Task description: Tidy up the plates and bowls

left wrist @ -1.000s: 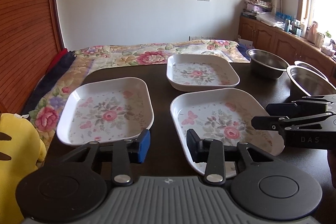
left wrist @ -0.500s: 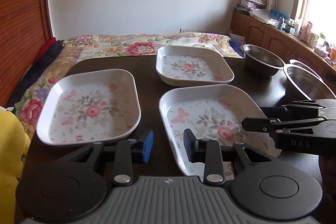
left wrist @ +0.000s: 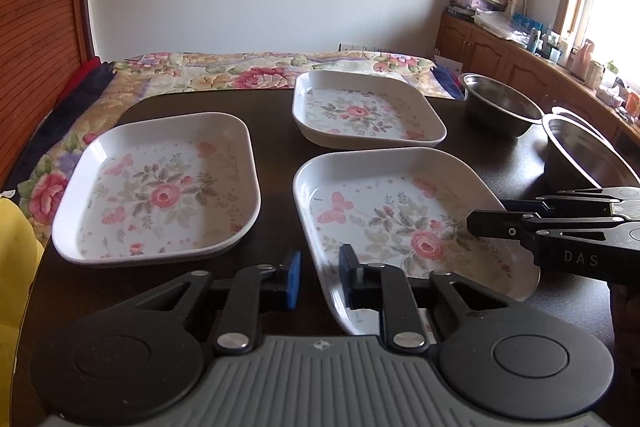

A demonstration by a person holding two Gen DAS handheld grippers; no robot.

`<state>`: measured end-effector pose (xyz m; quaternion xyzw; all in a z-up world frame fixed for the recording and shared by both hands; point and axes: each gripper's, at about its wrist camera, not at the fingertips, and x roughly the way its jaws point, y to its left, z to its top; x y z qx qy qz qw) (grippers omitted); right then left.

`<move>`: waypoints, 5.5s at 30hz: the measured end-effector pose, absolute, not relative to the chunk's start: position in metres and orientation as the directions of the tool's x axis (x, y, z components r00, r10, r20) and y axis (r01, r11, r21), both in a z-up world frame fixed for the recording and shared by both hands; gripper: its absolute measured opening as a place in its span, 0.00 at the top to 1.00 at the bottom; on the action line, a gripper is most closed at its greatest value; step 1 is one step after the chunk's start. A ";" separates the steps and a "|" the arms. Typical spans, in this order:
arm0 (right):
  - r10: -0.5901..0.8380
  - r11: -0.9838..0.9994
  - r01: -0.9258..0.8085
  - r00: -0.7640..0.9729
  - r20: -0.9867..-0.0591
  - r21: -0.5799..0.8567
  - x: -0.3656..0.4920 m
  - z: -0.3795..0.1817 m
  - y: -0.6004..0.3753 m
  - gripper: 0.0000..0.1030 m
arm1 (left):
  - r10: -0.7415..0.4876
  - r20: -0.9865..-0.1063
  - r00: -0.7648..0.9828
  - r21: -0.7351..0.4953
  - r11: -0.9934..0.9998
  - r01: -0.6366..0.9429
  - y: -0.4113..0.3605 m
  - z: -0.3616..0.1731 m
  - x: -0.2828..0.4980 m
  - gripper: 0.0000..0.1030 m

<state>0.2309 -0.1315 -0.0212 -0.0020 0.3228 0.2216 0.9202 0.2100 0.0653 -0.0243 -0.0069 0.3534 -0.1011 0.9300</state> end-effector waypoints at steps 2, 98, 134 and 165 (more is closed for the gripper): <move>0.404 0.904 -0.405 0.696 -0.593 0.140 0.231 -0.022 -0.131 0.81 | -0.197 -0.653 0.731 -0.088 0.979 0.184 0.065 -0.025 0.209 0.85; 0.448 0.889 -0.431 0.752 -0.483 0.154 0.162 0.022 -0.137 0.71 | -0.112 -0.564 0.818 -0.072 0.994 0.086 0.099 0.000 0.122 0.11; 0.482 0.849 -0.520 0.687 -0.543 0.096 0.249 0.040 -0.034 0.20 | -0.037 -0.526 0.850 0.047 0.996 0.073 0.181 0.021 0.224 0.09; 0.485 0.828 -0.532 0.525 -0.700 0.175 0.310 0.002 0.014 0.64 | -0.112 -0.641 0.759 -0.086 0.994 0.073 0.231 -0.017 0.272 0.81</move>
